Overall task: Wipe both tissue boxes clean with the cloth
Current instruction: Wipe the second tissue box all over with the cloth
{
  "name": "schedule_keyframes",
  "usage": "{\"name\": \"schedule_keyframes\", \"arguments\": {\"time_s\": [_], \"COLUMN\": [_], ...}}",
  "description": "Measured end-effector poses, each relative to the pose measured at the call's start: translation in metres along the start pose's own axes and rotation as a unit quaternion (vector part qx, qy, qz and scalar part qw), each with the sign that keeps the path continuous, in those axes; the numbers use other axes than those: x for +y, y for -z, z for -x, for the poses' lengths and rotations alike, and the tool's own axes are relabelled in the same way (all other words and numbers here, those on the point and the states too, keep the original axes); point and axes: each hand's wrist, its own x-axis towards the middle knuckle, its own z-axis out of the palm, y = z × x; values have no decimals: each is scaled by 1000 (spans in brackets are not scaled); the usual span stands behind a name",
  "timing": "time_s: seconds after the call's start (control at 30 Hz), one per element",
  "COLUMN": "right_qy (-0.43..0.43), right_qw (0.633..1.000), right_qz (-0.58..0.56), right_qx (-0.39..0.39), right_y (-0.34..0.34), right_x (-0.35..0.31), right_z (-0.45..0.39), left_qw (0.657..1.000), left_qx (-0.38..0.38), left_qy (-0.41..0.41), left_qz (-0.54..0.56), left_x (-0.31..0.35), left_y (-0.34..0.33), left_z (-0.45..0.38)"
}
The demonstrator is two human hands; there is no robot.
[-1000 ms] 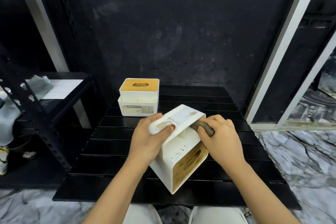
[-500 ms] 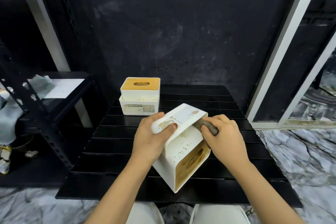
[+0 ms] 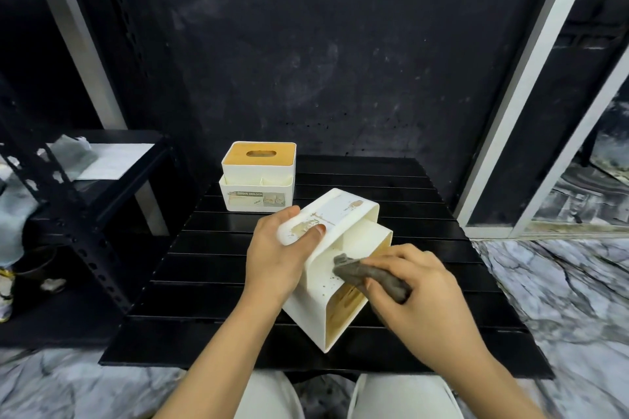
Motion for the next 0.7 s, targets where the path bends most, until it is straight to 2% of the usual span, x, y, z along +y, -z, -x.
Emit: {"name": "schedule_keyframes", "arguments": {"time_s": [0.33, 0.43, 0.57, 0.7], "right_qy": [28, -2, -34, 11], "right_qw": [1000, 1000, 998, 999], "right_qz": [8, -1, 42, 32], "right_qx": [-3, -24, -10, -2], "right_y": [-30, -24, -23, -33], "right_x": [-25, -17, -19, -33], "right_z": [-1, -5, -18, -6], "left_qw": [1000, 1000, 1000, 999], "left_qx": [16, 14, 20, 24], "left_qy": [-4, -10, -13, -14], "left_qz": [-4, -12, -17, -16], "left_x": [-1, -1, 0, 0], "left_y": [-1, -1, -1, -2], "left_z": [2, 3, 3, 4]}}
